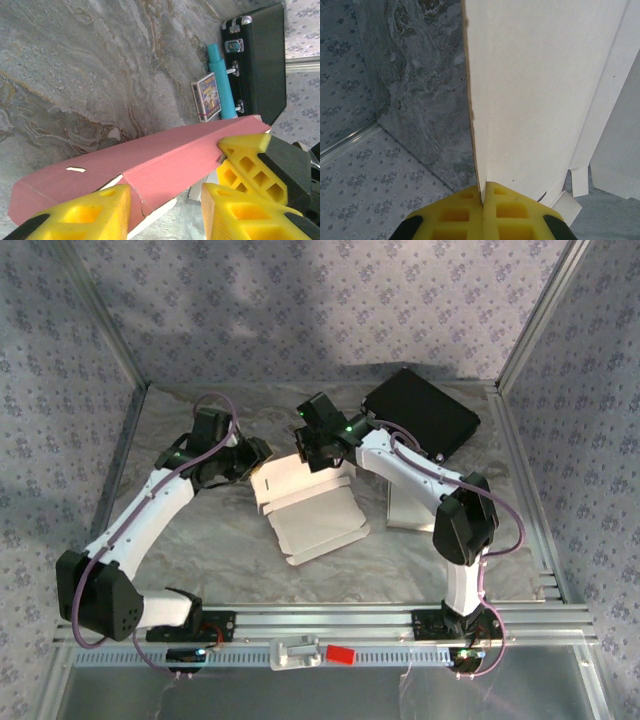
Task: Fold the paper box
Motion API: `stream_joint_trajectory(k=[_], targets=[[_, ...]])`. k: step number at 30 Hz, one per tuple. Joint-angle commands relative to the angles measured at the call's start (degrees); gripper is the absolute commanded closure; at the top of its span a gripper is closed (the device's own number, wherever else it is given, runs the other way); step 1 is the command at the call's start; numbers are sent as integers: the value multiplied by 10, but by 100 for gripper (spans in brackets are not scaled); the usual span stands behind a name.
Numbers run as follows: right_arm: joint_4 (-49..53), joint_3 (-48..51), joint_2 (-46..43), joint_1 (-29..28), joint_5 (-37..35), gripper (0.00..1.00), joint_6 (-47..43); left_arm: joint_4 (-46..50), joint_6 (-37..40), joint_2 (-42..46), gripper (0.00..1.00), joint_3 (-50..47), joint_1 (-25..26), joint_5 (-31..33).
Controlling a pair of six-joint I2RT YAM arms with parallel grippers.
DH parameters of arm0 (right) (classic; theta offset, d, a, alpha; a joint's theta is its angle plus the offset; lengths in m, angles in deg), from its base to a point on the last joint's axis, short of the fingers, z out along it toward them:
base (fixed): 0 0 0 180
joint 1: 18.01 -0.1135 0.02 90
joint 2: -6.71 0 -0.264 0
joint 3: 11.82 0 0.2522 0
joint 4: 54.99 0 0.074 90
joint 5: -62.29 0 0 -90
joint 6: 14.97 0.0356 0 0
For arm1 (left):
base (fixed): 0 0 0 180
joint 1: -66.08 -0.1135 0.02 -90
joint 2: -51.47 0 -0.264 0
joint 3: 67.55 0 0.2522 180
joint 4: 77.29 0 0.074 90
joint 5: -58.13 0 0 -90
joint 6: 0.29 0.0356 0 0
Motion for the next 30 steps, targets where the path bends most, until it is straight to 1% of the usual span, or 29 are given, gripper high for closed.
stream_joint_trajectory(k=[1,8,9,13,15,17,22,23,24,26,28,30], targets=[[-1,8,-22,1,1,100,10,8,-7,0,59,0,6,11],[-7,20,-27,0,8,100,11,-15,-19,-8,59,-4,16,6],[-21,23,-29,0,7,100,11,-13,-18,-7,59,-4,16,8],[-50,49,-44,0,-3,100,1,10,9,2,57,4,15,26],[-82,76,-55,0,-7,100,-18,32,35,11,55,11,11,43],[-144,117,-69,-1,-3,100,-38,54,60,26,52,9,0,58],[-246,184,-82,-20,-8,100,-97,78,122,93,50,-33,-39,100],[-284,199,-80,-26,-8,100,-105,94,136,111,50,-43,-48,112],[-325,213,-78,-30,-8,100,-116,94,144,127,49,-54,-57,116],[-374,223,-69,-37,-1,100,-132,89,161,164,49,-84,-75,127],[-388,222,-55,-38,19,100,-150,85,175,187,49,-110,-94,125],[-442,248,-52,-38,30,100,-169,86,190,201,50,-130,-107,117]])
